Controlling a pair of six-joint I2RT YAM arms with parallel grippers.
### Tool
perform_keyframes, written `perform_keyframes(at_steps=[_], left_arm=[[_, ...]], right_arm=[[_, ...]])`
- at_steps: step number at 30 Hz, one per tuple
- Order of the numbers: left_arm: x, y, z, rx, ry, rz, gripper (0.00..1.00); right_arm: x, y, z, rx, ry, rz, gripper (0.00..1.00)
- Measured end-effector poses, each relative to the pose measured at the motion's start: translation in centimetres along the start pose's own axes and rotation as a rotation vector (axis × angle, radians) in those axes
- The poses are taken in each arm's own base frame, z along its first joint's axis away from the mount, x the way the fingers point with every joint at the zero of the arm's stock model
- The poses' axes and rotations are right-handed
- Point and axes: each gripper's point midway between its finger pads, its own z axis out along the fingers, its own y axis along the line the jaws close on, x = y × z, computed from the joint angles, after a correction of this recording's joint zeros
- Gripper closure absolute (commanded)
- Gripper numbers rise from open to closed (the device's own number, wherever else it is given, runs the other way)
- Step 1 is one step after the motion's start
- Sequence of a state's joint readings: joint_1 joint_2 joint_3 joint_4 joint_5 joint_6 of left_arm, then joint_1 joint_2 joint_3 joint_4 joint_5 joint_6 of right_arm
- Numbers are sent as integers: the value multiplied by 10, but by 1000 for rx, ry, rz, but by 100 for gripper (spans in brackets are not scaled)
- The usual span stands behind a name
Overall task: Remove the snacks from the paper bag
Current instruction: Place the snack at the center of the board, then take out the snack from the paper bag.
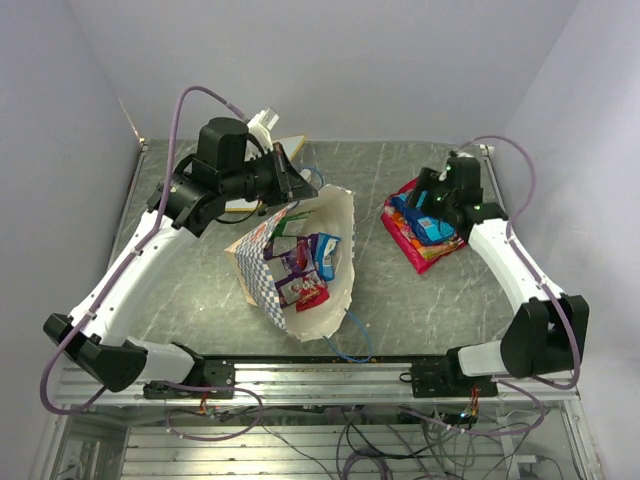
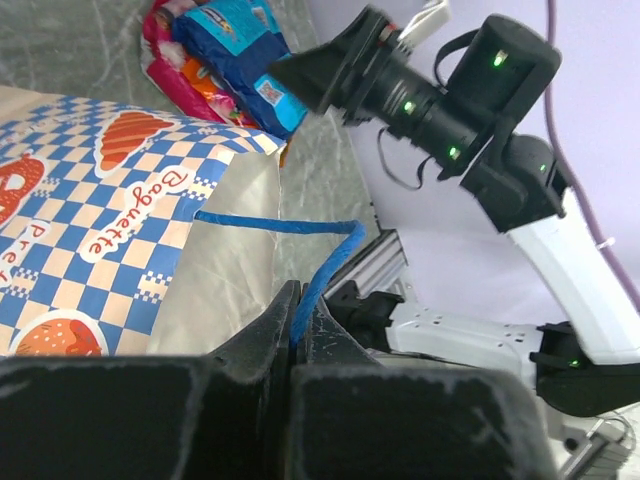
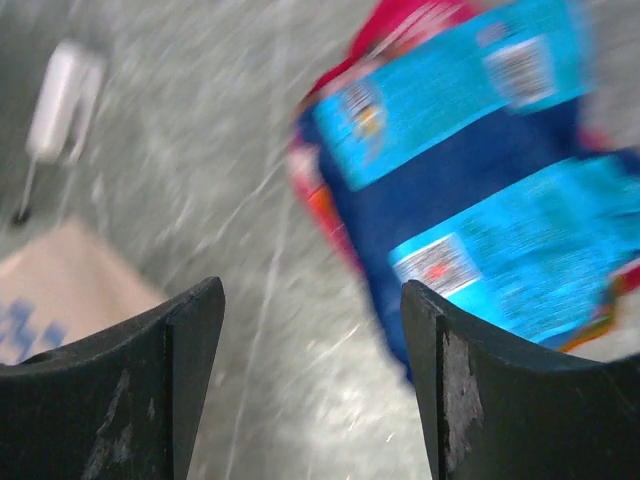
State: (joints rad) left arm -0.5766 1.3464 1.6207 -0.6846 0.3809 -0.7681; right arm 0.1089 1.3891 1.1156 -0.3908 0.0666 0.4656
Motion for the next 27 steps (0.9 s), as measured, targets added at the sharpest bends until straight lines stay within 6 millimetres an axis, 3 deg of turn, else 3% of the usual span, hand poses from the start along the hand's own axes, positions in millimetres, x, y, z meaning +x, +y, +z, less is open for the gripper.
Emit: perform_keyframes(at_steps=[4,9,11,16,22,24,27], left_arm=[[5,-6,-2,36,5,-57,93],[11,-10,-7,61,11,-114,93],[13,-11,-10,69,13,-127,93],[14,-16,-17,84,6,-137,93],[14,-19,-22,92,-1,-139,93],[13,-20,-22,94,-4,-138,93],[13,-21,-24,101,-9,-137,93]], right_arm=[[55,50,-28,-214,115,-92,30],[111,56,-58,-304,248,-134,30],[119,55,-68,-326,270,-139,31],[97,61,-96,-365,210,-195,31],[21,101,-126,-430,77,-286,28],[12,118,-139,-490,64,-305,23],[18,148,-160,-604,80,-344,21]])
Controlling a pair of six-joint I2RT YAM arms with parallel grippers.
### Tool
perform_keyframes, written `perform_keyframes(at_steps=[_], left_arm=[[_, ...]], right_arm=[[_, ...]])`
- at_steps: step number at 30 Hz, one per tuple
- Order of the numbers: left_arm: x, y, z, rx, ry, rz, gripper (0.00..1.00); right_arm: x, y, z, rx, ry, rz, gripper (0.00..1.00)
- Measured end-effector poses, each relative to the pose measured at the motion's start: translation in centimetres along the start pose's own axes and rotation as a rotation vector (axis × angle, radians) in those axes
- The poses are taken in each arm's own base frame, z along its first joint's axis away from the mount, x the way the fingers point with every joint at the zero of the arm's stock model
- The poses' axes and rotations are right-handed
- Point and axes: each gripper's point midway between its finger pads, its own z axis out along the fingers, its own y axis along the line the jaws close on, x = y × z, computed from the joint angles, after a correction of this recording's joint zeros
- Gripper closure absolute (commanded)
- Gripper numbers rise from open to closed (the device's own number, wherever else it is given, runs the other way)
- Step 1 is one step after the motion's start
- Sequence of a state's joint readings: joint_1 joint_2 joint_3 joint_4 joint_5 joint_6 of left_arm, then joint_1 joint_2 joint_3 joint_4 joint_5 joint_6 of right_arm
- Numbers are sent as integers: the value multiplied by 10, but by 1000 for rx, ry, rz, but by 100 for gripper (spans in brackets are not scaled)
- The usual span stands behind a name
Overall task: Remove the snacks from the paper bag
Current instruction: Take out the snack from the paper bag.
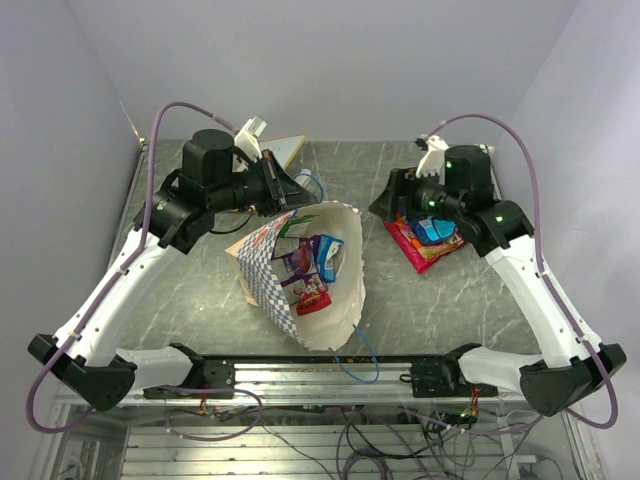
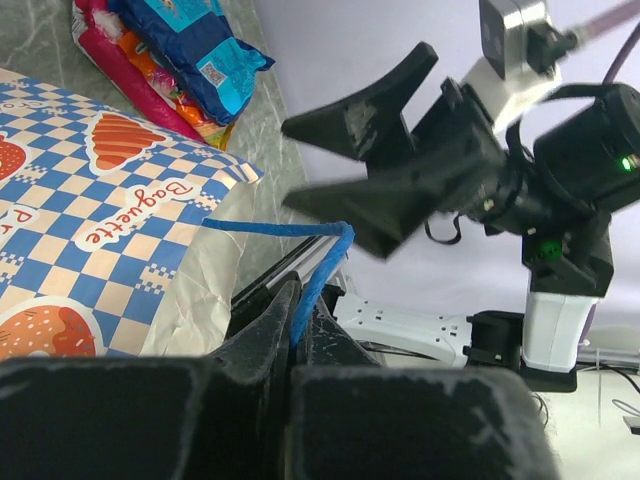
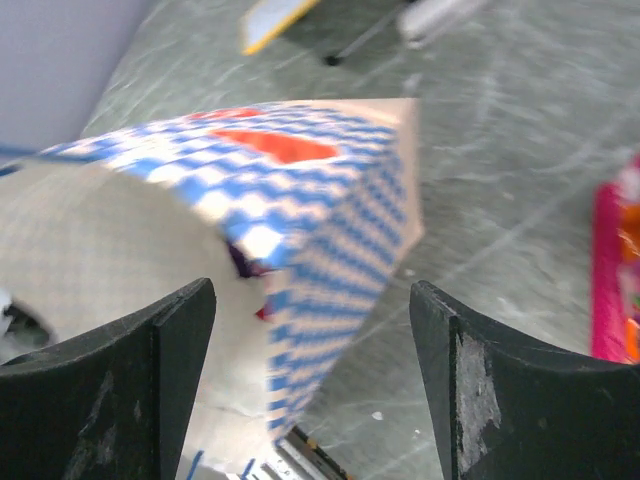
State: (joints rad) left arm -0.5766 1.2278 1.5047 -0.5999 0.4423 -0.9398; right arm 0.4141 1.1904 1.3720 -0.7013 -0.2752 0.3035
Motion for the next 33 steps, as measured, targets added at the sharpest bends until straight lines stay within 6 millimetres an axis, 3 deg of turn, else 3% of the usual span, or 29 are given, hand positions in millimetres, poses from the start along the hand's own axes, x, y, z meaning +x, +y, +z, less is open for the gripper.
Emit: perform_keyframes(at_steps=[6,11,15,20,28,33], left_arm=[[2,5,2,-7,5,-4,93],[3,6,3,-8,7,-4,93],[2,7,6,-11,9,-1,93],[0,9,12,-13,14,9,93],[-3,1,10,17,10,55,93],[-3,2,10,22,14,99,93]], right_arm=[[19,91,-3,-282,-25,-187,8],[34,128,-26,-442,-126,-386,0],[44,151,-26,-567,-188,-623,0],[67,163,-1,-617,-182,-927,0],[82,151,50,-540,-209,-1341,3],[88,140,82,-477,-235,-1495,19]])
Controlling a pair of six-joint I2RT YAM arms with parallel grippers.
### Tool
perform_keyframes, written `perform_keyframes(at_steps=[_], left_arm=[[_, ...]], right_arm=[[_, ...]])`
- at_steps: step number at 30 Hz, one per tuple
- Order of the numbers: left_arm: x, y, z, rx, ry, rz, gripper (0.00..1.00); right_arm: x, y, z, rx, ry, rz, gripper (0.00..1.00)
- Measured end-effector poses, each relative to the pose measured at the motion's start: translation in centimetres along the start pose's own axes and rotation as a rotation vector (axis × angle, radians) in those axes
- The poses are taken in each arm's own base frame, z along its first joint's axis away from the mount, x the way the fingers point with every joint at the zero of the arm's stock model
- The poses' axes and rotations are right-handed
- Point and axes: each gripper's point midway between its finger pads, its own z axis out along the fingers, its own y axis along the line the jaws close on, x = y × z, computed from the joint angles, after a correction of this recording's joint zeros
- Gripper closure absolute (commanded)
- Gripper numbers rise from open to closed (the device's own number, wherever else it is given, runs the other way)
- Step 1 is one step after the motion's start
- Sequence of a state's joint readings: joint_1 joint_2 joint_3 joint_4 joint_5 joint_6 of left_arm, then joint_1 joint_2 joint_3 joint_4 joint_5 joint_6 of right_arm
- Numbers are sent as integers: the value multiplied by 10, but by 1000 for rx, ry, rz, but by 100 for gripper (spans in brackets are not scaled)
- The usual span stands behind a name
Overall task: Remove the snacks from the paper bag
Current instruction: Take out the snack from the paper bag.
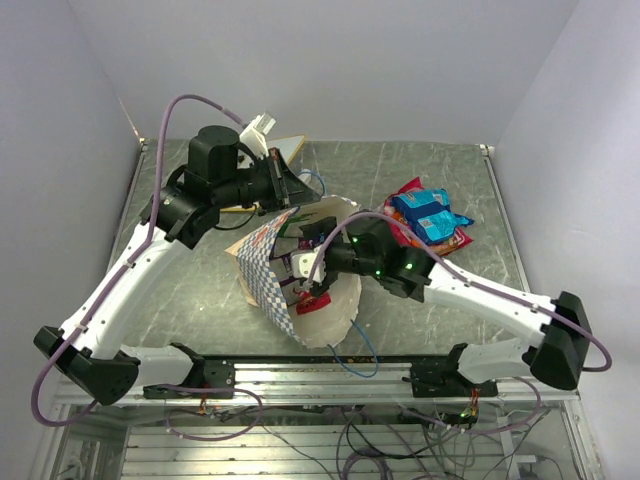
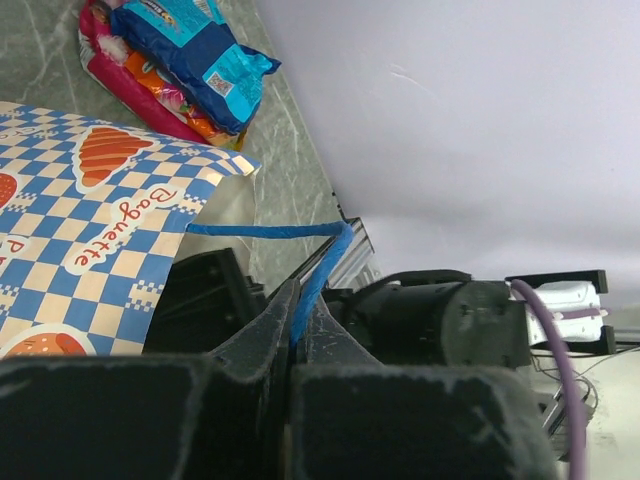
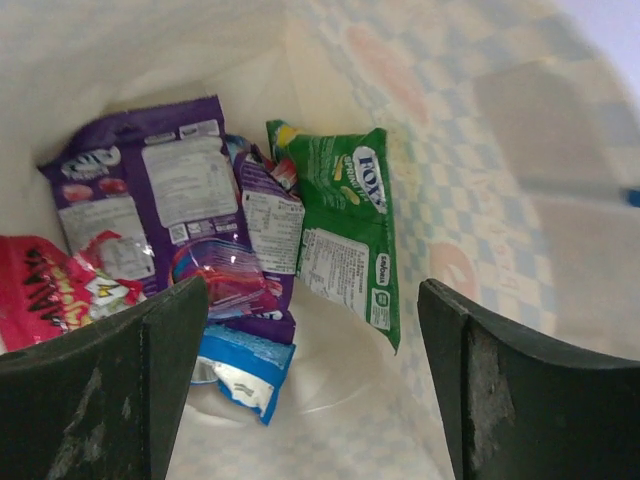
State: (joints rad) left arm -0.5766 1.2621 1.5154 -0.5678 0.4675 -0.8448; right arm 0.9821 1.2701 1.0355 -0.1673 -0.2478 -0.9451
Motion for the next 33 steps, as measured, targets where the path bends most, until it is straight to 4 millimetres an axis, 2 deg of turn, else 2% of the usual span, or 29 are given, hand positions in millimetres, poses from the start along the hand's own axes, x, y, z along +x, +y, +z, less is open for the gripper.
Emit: perform_keyframes(at_steps=[6,9,14,19,23,27,31,33], left_arm=[[2,2,-3,-2,16,77,93],[-3,-6,-9,6,14,139,93],[-8,-20,-17,47,9,239,93],[-2,-17,-15,54,46,276,93],[-4,-15,-11,43,73,315,93],[-3,-8,-9,23,95,333,93],[-1,-3,-9,4,105,346,93],[-2,0,-10,-12,103,351,93]], right_arm=[[33,6,28,18,70,-102,31],[42,4,35,38,89,-133,32],[53,-13,42,100,110,-175,30],[64,-20,46,123,125,-187,31],[76,-19,57,112,133,-178,38],[87,-11,66,87,138,-157,52],[94,-10,71,85,138,-127,80],[96,-12,70,97,136,-101,90]])
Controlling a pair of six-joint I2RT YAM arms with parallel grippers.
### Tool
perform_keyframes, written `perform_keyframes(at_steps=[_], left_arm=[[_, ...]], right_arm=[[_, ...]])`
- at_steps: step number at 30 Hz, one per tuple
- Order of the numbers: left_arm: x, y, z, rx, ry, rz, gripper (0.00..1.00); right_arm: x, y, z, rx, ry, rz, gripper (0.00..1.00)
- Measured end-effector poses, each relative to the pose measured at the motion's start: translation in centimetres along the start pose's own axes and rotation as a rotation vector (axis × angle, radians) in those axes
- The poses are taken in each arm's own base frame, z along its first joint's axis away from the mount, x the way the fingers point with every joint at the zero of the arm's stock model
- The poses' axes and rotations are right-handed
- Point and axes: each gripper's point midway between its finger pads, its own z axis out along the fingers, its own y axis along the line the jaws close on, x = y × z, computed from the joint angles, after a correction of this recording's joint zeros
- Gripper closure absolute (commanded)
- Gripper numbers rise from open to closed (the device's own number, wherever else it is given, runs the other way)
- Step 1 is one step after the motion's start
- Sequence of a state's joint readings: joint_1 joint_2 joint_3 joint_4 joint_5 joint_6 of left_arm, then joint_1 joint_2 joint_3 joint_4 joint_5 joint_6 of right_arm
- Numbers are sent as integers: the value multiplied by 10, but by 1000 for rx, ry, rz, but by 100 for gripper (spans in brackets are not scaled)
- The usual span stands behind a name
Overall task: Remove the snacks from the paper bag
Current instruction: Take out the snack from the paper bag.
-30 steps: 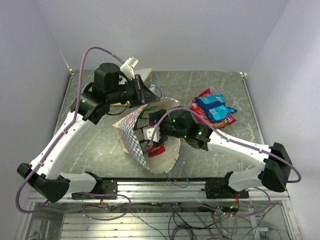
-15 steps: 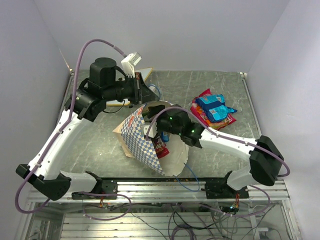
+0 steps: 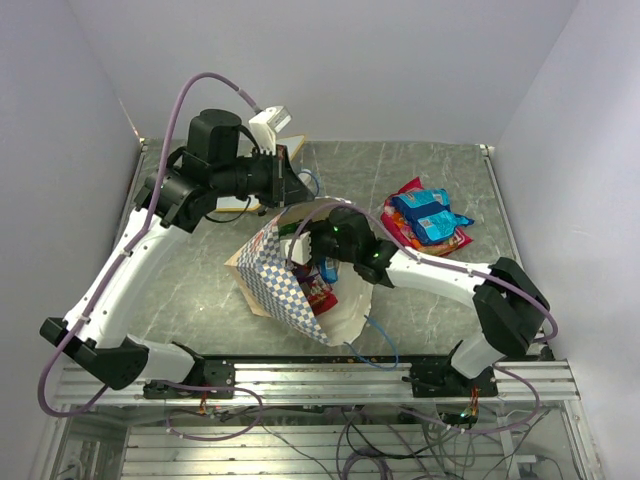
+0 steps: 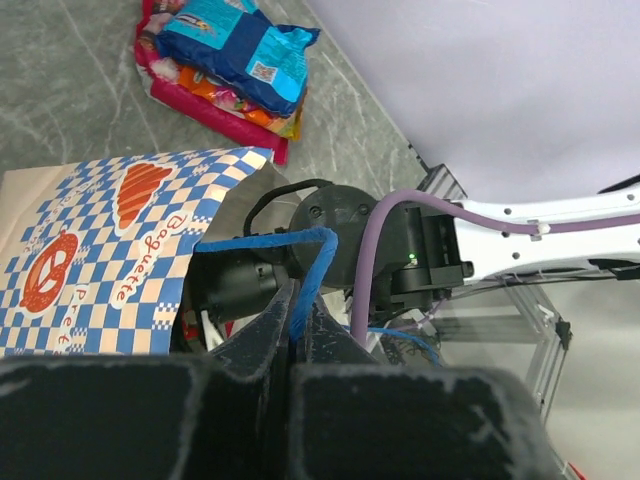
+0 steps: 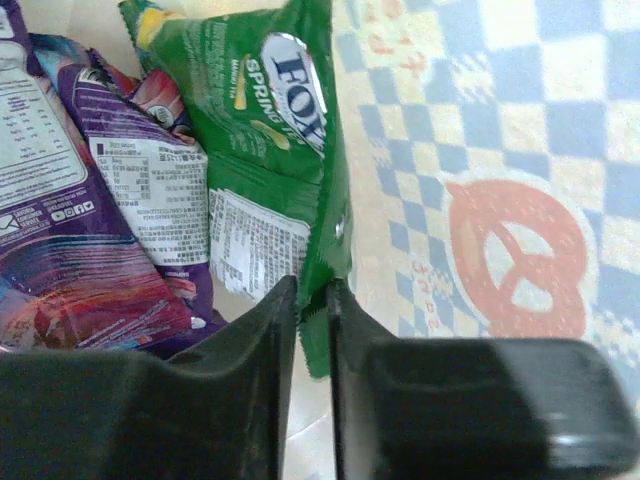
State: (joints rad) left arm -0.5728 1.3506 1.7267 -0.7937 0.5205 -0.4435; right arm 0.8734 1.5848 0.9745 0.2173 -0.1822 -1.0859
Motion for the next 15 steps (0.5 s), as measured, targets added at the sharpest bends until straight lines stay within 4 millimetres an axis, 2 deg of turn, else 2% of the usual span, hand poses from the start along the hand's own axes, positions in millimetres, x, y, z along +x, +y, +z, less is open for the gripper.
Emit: perform_keyframes(at_steps=[3,9,15], left_arm=[[-1,5,-1,-31,-9,3,93],[-9,20,-5,-109,-51,-10,93],[-20,33,-18,-159,-115,-56,93]], right_arm=[[3,-4,-1,12,4,46,100],[4,-8,-8,24,7,116,100],[-6,-15,-28,36,-6,178,100]])
